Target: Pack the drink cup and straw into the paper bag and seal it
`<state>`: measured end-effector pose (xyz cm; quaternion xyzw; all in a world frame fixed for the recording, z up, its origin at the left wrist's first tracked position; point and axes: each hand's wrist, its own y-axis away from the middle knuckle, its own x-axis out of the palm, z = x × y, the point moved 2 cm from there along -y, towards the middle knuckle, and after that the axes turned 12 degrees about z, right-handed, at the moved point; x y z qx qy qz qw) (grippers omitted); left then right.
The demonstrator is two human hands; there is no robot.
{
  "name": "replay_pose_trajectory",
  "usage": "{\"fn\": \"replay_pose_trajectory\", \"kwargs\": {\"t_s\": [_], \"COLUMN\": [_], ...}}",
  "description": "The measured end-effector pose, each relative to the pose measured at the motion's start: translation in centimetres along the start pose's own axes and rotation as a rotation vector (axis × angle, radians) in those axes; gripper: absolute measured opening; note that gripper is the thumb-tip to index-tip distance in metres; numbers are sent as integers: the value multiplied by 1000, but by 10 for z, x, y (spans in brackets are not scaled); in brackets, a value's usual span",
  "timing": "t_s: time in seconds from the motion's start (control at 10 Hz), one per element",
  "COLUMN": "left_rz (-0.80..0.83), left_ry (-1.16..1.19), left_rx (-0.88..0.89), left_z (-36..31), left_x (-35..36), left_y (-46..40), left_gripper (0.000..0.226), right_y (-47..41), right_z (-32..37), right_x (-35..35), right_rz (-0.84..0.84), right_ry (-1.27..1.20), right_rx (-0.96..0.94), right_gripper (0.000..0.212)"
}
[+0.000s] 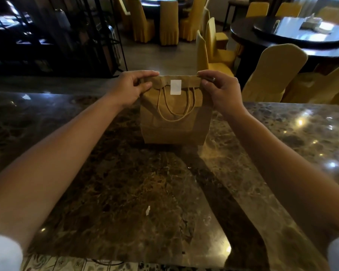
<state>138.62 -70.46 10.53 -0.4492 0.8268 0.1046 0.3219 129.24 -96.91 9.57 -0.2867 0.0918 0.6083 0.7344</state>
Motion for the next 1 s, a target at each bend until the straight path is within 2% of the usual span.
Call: {"fn": "replay_pose_trajectory", "kwargs": {"t_s": [0.4,0.6,0.8,1.0], "left_rz": [10,28,36,-30], "left_ry": [-81,-166,-102,-99], "left_rx": [-42,-46,-73,-25], "left_z": [19,22,17,8], "left_x": [17,19,8,-4], "left_y": [-23,-25,-22,-12], "left_gripper": [38,46,59,54], "right_y": [-9,-13,-11,-6], "right_z": [-33,-39,-36,-25], "right_x": [13,16,16,12], "right_rz": [57,97,90,45], "right_ry": [-36,-50,-147,-148], "right_rx": [81,138,182,241], "right_gripper": [31,46,65,73]}}
